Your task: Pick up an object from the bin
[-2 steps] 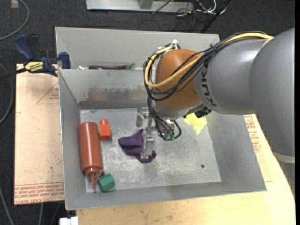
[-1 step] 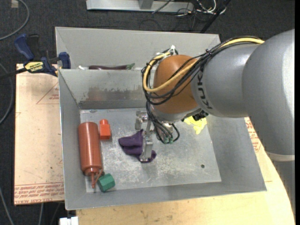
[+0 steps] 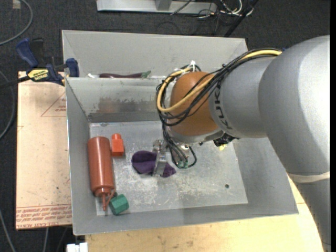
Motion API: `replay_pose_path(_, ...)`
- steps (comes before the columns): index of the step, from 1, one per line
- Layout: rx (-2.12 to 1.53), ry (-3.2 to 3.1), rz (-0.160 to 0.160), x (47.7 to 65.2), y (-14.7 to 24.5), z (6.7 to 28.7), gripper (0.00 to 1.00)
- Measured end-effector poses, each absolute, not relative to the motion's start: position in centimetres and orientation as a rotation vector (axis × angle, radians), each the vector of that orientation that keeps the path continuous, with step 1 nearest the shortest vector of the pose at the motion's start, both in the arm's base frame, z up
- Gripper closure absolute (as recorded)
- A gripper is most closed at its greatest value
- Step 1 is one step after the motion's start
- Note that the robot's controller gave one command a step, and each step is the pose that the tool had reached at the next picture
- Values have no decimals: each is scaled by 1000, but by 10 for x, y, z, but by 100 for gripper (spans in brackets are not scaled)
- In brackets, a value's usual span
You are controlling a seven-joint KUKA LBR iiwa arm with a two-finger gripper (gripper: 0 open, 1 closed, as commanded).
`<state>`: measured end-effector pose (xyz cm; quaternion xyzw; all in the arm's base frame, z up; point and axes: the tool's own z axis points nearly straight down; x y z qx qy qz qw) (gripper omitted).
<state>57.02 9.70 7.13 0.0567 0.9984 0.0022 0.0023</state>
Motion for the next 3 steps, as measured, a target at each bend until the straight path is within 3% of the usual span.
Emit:
replay_pose_path(1, 178, 3132, 7, 570, 97, 71, 100)
replay_pose_path(2, 164, 3130, 9, 581, 92, 200, 100)
replay_pose_path(3, 164, 3130, 9, 581, 92, 200, 100)
